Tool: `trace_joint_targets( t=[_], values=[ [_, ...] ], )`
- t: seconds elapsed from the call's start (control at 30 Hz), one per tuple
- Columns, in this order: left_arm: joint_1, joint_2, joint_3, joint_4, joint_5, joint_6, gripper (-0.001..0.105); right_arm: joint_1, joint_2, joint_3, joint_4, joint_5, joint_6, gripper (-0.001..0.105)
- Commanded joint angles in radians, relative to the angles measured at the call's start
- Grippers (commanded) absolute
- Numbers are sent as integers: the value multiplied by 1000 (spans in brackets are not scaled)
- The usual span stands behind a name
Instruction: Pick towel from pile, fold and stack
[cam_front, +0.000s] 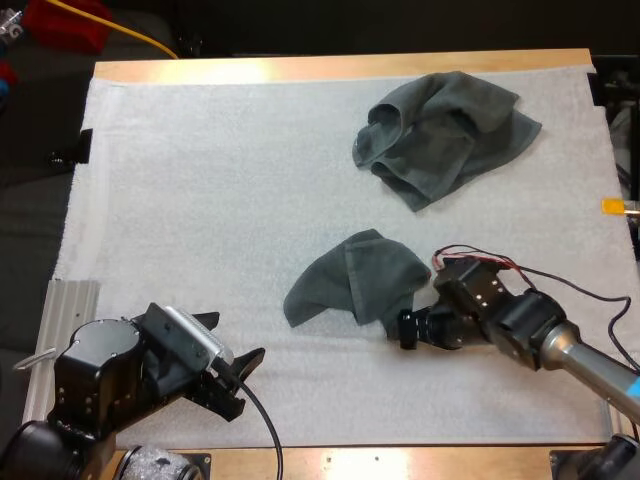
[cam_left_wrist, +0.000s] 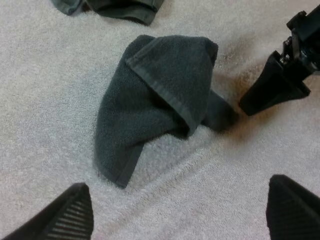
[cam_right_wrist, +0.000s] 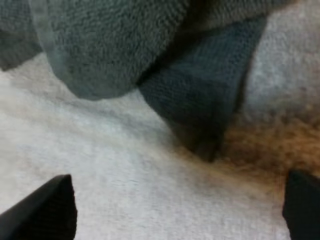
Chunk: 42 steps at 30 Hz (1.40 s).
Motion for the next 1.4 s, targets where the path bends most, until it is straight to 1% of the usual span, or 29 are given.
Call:
trace_joint_targets(
  t=[0.0, 0.1, 0.13, 0.23, 0.33, 0.37, 0.53, 0.63, 0.7, 0.73, 0.8, 0.87, 0.9, 0.93, 1.0, 1.07, 1.17, 1.2, 1.27, 1.33, 1.37],
  values=[
    [-2, 0, -8, 0, 4, -9, 69, -13, -5, 12, -28, -40, 15, 81],
    [-2, 0, -8, 0, 4, -9, 69, -47, -5, 61, -100, -74, 37, 81],
    [-2, 0, -8, 0, 4, -9, 69, -80, -5, 122, -193, -135, 47, 81],
    [-2, 0, -8, 0, 4, -9, 69, -99, -2, 165, -272, -173, 59, 81],
    [-2, 0, -8, 0, 4, -9, 69, -112, 13, 210, -388, -195, 106, 81],
    [-2, 0, -8, 0, 4, -9, 69, -114, 53, 217, -461, -244, 144, 80],
    [-2, 0, -8, 0, 4, -9, 69, -114, 115, 217, -506, -264, 179, 80],
    [-2, 0, -8, 0, 4, -9, 69, -114, 138, 217, -515, -270, 185, 76],
    [-2, 0, -8, 0, 4, -9, 69, -114, 154, 217, -536, -270, 205, 72],
    [-2, 0, -8, 0, 4, -9, 69, -114, 162, 217, -550, -270, 221, 67],
    [-2, 0, -8, 4, 4, -9, 69, -114, 163, 217, -550, -270, 222, 59],
    [-2, 0, -8, 7, 4, -9, 69, -114, 163, 217, -550, -270, 222, 54],
    [-2, 0, -8, 10, 4, -9, 69, -114, 163, 217, -550, -270, 222, 49],
    [-2, 0, -8, 13, 4, -9, 69, -114, 163, 217, -550, -270, 222, 47],
    [-2, 0, -5, 51, 4, -9, 69, -114, 163, 217, -550, -267, 222, 40],
    [-2, 0, 2, 61, 4, -9, 69, -114, 163, 217, -550, -264, 222, 40],
    [-2, 0, 33, 62, 4, -9, 69, -114, 163, 217, -550, -264, 229, 40],
    [-2, 0, 38, 62, 4, -9, 69, -114, 163, 217, -550, -255, 245, 32],
    [-2, 0, 38, 62, 4, -9, 69, -114, 163, 217, -550, -253, 259, 23],
    [-2, 0, 38, 62, 4, -9, 69, -114, 163, 217, -550, -247, 267, 12],
    [-2, 0, 38, 62, 4, -9, 69, -114, 163, 217, -550, -247, 267, 2]
  ],
)
